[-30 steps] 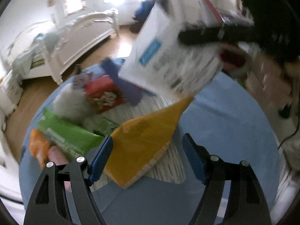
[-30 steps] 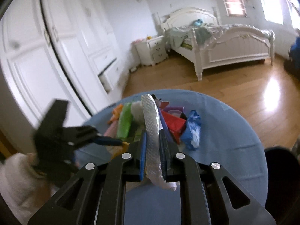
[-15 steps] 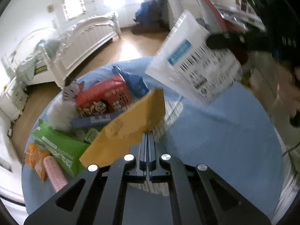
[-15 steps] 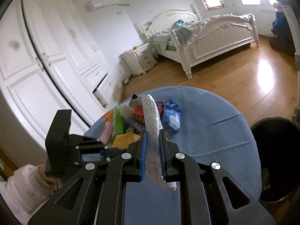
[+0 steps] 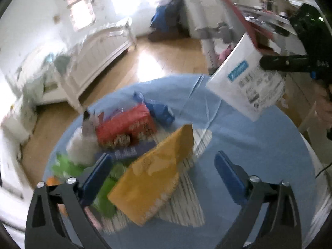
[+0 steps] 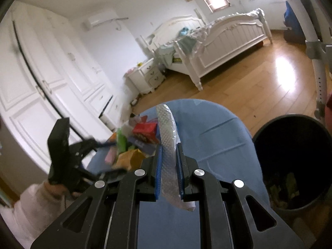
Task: Collect trash
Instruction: 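Grasp the orange snack wrapper with the left tool while the right tool holds the bubble wrap, then carry both items over the black bin and open both tools to drop them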
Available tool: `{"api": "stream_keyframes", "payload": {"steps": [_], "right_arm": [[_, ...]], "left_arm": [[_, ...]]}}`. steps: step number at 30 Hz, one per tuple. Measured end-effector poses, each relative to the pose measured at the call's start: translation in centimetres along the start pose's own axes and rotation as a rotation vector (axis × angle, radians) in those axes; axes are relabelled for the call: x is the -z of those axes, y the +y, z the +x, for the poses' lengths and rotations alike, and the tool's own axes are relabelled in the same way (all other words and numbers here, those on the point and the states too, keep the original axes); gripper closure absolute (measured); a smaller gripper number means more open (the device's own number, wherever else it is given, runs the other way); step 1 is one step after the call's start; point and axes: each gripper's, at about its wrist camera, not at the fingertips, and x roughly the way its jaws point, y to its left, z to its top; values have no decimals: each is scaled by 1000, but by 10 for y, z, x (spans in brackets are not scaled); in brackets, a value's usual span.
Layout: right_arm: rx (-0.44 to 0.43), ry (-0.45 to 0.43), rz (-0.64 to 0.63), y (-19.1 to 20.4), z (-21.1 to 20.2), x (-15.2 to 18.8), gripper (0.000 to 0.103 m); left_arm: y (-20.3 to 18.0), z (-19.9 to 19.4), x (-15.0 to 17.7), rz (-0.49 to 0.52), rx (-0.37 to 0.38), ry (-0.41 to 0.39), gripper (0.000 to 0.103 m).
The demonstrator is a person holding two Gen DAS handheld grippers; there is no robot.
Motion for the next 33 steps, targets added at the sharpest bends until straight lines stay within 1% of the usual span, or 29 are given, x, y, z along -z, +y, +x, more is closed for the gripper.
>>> {"api": "stream_keyframes", "payload": {"steps": [1, 3, 4, 5, 6, 7, 8, 9, 10, 11, 13, 15, 19, 22, 24, 27, 30, 33], "right_arm": [[0, 5, -3, 1, 1, 2, 89], [-1, 14, -4, 5, 4, 6, 89], [-4, 20, -1, 5, 6, 8, 89], [-8, 26, 1, 6, 8, 9, 89], [-10, 31, 3, 7, 10, 10, 89], [-10, 35, 4, 9, 13, 10, 89], [-9, 42, 3, 10, 15, 11, 89], [-6, 47, 2, 10, 16, 12, 89], [-3, 48, 1, 10, 17, 12, 89], [-1, 48, 1, 11, 17, 13, 89], [5, 40, 6, 11, 17, 12, 89], [11, 28, 14, 10, 16, 10, 89], [31, -19, 24, 6, 7, 7, 89], [106, -97, 22, -8, -11, -4, 89], [186, -166, 31, -22, -28, -14, 89], [300, -231, 34, -43, -47, -26, 89], [389, -253, 37, -66, -55, -33, 89], [469, -246, 41, -98, -58, -36, 89]], "left_arm": [[2, 3, -1, -1, 23, 7, 6], [7, 14, -6, -1, 24, 31, 6], [7, 20, -7, 6, 32, 48, 15], [7, 28, -7, 13, 43, 81, 25], [5, 34, -5, 17, 50, 108, 41], [3, 41, -3, 36, 44, 131, 42], [0, 44, -2, 55, 50, 141, 46], [-2, 47, 0, 65, 62, 160, 57], [-5, 48, 1, 74, 52, 162, 59], [-7, 45, 2, 79, 47, 149, 60], [-8, 35, -2, 55, 68, 109, 62], [-8, 24, -6, 26, 72, 70, 62], [-11, 4, -26, -44, 79, -10, 63], [-23, -3, -49, -105, 132, -63, 63], [-35, 1, -64, -127, 154, -82, 63], [-59, 13, -85, -187, 221, -103, 62], [-84, 40, -110, -252, 273, -102, 62], [-98, 64, -128, -303, 311, -86, 62]]}}
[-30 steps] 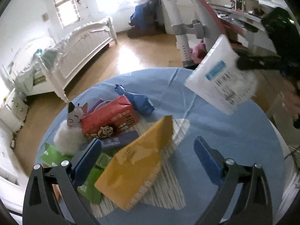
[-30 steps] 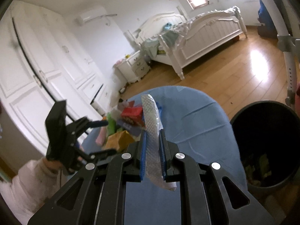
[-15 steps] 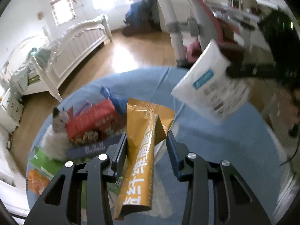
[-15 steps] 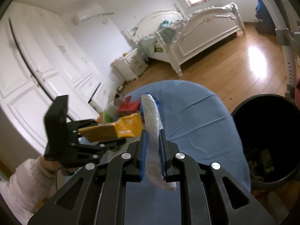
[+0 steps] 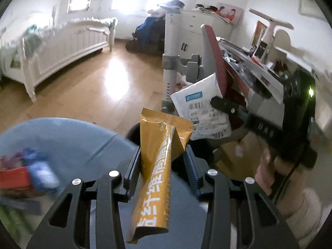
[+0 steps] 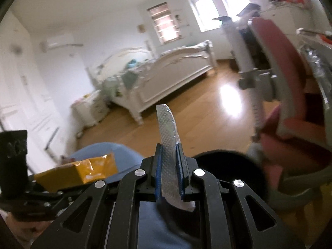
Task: Collect trash
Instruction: 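Carry both items over the black bin and open both tools to drop them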
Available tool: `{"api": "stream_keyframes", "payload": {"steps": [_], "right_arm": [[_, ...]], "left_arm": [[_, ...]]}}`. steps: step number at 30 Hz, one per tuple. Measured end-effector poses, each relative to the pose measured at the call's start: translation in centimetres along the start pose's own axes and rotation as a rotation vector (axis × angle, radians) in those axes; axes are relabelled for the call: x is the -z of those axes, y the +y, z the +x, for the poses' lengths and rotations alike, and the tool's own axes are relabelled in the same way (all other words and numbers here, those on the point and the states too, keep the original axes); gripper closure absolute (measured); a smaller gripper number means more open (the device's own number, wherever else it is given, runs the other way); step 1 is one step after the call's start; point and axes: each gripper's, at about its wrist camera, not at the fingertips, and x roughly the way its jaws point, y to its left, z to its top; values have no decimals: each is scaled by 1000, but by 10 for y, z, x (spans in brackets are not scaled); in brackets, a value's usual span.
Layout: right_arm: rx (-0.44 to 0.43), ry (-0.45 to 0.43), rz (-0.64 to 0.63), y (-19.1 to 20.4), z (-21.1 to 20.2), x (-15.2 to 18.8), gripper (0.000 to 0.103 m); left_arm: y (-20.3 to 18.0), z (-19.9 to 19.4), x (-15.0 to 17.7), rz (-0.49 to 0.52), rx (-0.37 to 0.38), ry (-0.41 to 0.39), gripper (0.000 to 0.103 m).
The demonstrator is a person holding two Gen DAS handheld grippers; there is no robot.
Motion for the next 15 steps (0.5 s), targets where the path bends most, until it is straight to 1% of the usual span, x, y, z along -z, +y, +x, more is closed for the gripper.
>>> {"api": "stream_keyframes", "payload": {"steps": [2, 6, 8, 10, 15], "right_arm": [[31, 24, 4, -14, 13, 1, 89], [62, 67, 14, -37, 35, 6, 89], [66, 79, 17, -44, 42, 8, 89], [70, 89, 24, -53, 47, 11, 89], [76, 108, 42, -69, 59, 18, 89]], "left_arm": [[-11, 25, -9, -6, 7, 21, 62], [-18, 61, -12, -23, 25, 56, 62], [-19, 71, -12, -30, 24, 69, 62], [-21, 78, -13, -17, 16, 81, 62], [-22, 88, -16, -7, 6, 101, 62]]}}
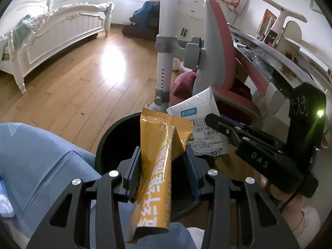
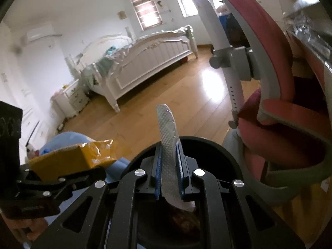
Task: Collect trash
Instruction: 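Carry both items over the black bin and open both tools to drop them, then grasp the pink roller with the left tool while the right tool reaches the green packet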
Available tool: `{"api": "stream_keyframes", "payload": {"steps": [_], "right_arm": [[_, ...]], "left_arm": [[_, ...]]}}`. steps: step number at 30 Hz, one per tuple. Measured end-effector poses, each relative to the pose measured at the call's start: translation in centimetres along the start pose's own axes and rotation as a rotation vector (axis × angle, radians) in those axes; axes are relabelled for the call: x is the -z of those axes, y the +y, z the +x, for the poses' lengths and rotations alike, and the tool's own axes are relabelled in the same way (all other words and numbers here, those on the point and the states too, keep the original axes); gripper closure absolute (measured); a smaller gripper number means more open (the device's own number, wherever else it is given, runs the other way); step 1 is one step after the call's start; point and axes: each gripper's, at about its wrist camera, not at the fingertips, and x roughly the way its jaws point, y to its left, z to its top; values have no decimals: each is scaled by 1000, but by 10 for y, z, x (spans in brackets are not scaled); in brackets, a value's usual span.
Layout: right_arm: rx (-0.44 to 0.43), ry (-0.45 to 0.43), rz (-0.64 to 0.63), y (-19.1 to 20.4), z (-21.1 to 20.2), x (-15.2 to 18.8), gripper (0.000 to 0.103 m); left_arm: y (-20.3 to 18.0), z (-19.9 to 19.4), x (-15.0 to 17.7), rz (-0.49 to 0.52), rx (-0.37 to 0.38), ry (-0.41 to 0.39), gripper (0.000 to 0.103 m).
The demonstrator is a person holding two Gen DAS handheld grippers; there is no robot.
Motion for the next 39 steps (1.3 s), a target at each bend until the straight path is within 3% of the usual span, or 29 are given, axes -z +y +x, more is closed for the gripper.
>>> {"api": "stream_keyframes", "payload": {"steps": [3, 5, 7, 8, 10, 12, 16, 21, 25, 27, 31, 36, 38, 39], "right_arm": [[-6, 18, 5, -5, 5, 1, 89], [-11, 36, 5, -7, 7, 3, 86], [-6, 42, 6, -9, 10, 1, 74], [-4, 38, 5, -10, 9, 1, 68], [0, 22, 6, -9, 4, 2, 47], [1, 10, 11, -8, -1, 1, 38], [-29, 16, 4, 2, -6, 2, 32], [-108, 25, -47, 37, -12, 1, 30], [-205, 48, -147, 94, -14, 1, 30], [-260, 67, -205, 129, -14, 4, 30], [-357, 105, -318, 196, -13, 10, 30], [-512, 179, -482, 292, -11, 28, 30], [-567, 221, -512, 325, -7, 34, 30], [-592, 247, -522, 341, -5, 39, 30]], "left_arm": [[0, 5, -3, 5, 4, 14, 59], [-2, 10, -3, 13, -17, 35, 47], [-1, 8, -4, 12, -38, 25, 16], [0, 5, -3, 11, -45, 8, 13], [3, 1, -2, 7, -59, -1, 13], [8, -5, 0, -9, -74, 0, 13], [21, -33, 11, -42, -88, -29, 13], [48, -88, 32, -99, -148, -97, 13], [90, -145, 58, -211, -214, -175, 13], [114, -174, 74, -267, -272, -220, 13], [165, -228, 118, -383, -465, -271, 13], [207, -256, 166, -436, -622, -235, 14], [222, -257, 180, -452, -651, -201, 21], [229, -256, 185, -461, -647, -179, 30]]}}
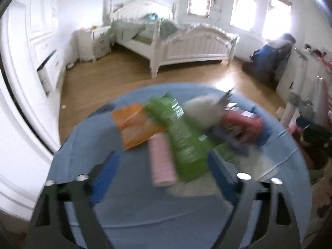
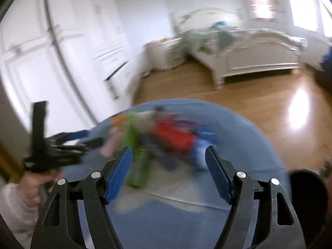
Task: Collect trash
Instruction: 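Grasp the pink roller with the left tool while the right tool reaches the green packet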
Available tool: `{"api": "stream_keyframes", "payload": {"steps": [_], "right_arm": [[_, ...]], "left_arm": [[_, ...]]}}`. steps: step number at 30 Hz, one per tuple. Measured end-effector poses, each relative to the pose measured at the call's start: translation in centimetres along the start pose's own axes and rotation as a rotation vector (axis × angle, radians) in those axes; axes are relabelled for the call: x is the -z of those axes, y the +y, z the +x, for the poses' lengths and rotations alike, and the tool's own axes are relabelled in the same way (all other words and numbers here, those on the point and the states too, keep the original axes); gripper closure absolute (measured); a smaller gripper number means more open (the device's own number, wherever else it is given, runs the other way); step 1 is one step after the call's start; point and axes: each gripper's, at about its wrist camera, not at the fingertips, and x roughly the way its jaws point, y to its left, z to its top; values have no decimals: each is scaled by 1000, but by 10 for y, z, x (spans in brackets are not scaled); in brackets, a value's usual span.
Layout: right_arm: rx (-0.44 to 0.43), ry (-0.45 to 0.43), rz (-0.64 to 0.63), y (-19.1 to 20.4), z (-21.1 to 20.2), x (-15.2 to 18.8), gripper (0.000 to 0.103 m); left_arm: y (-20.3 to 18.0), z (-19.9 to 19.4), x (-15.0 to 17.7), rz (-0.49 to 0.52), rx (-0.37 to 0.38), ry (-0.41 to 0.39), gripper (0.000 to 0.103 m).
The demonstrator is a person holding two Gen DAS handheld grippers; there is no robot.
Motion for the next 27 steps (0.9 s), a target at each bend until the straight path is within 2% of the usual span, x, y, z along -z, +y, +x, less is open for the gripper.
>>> {"api": "stream_keyframes", "payload": {"steps": [2, 4, 5, 8, 10, 12, 14, 16, 18, 21, 24, 27], "right_arm": [[-57, 50, -6, 24, 30, -11, 32], [-81, 85, -2, 40, 54, -17, 34], [-86, 97, 7, 46, 66, -20, 35], [-67, 118, 52, 53, 96, -26, 35], [-61, 151, 79, 55, 115, -29, 35], [-46, 174, 70, 62, 132, -33, 35], [-3, 195, 58, 65, 146, -34, 41], [33, 228, 70, 60, 160, -35, 48], [25, 280, 110, 53, 177, -32, 60], [-8, 252, 160, 47, 173, -30, 70], [-38, 188, 200, 42, 150, -29, 72], [-55, 115, 206, 38, 111, -27, 73]], "left_arm": [[10, 14, 2, -3, 10, 42, 34], [14, 26, 2, 11, 13, 70, 44], [17, 30, 2, 12, 36, 70, 44], [25, 35, 4, 16, 134, 87, 60], [24, 33, 5, 18, 163, 87, 72], [22, 29, 10, 10, 173, 85, 73], [27, 28, 18, -17, 213, 96, 72], [33, 31, 22, -30, 238, 114, 69], [33, 30, 21, -25, 231, 115, 69], [31, 29, 22, -3, 221, 118, 69], [26, 31, 20, 18, 213, 121, 69], [24, 31, 20, 7, 209, 110, 74]]}}
